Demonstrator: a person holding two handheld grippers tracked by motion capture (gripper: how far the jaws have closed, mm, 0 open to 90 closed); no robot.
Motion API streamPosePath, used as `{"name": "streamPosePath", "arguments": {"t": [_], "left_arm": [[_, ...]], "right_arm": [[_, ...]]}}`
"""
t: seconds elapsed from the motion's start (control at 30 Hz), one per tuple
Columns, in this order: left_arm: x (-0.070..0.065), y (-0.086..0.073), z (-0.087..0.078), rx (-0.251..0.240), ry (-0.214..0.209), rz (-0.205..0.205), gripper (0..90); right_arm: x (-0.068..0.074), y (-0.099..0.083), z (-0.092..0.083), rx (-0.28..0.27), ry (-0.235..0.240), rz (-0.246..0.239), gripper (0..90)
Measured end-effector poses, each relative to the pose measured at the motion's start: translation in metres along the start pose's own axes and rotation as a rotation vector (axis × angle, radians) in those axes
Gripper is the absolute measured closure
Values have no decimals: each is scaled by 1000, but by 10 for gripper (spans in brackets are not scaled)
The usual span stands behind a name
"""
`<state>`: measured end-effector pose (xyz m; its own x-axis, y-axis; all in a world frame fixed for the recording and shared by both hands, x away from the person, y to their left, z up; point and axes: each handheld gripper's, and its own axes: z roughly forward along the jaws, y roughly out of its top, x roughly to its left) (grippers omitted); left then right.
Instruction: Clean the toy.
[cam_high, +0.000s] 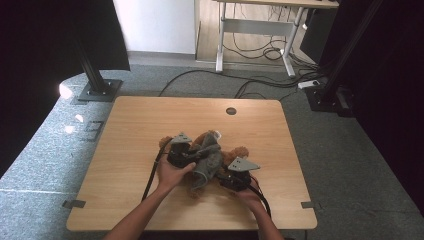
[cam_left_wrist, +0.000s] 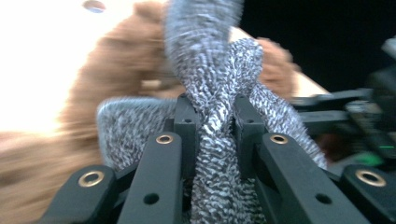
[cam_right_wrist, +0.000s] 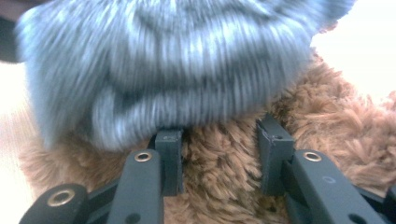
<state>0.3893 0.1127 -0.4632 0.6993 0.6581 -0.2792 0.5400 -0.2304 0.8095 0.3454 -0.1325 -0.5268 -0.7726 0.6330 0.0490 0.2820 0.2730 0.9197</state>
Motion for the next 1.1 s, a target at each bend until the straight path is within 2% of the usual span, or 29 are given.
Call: {"name": "streamPosePath", "arguments": {"t": [0.07, 0.1, 0.17, 0.3, 0.4, 0.5, 0.57, 0.63, 0.7, 0.8, 0.83, 0.87, 0.93, 0.97, 1.03, 1.1], "left_arm": [[16, -2, -8, -5, 33, -21, 758], [27, -5, -15, -25, 32, -52, 759], [38, -10, -25, -62, 31, -96, 761], [55, -19, -45, -112, 20, -153, 764], [61, -25, -56, -120, 22, -153, 764], [63, -28, -68, -125, 55, -129, 765], [69, -31, -78, -123, 78, -131, 765], [77, -35, -85, -117, 101, -143, 765], [90, -44, -91, -103, 127, -173, 765], [104, -58, -93, -84, 128, -217, 764], [106, -62, -93, -65, 149, -211, 764], [108, -66, -91, -28, 195, -187, 764], [112, -73, -88, 26, 234, -173, 764], [117, -78, -86, 58, 236, -179, 764], [121, -86, -84, 76, 220, -202, 764], [122, -89, -87, 45, 187, -236, 763]], "right_arm": [[0, 0, 0, -1, 1, 1, 604], [0, 0, 0, -1, 2, 0, 604], [1, 0, 0, 0, 3, -5, 604], [2, 0, 0, 0, 5, -10, 604], [2, 0, 0, -1, 5, -5, 605], [3, -1, 0, 2, 5, -5, 605], [2, -1, 0, -2, 6, -1, 605], [2, -1, 0, -3, 7, 4, 605], [1, -1, 0, -5, 6, 12, 605], [2, -1, 0, -8, 7, 13, 604], [2, -1, 0, -9, 8, 13, 605], [2, -1, 0, -9, 8, 14, 604], [2, -2, -1, -11, 12, 15, 605], [1, -2, -1, -14, 15, 17, 604], [1, -3, -1, -18, 21, 23, 605], [1, -3, -1, -19, 21, 22, 605]]}}
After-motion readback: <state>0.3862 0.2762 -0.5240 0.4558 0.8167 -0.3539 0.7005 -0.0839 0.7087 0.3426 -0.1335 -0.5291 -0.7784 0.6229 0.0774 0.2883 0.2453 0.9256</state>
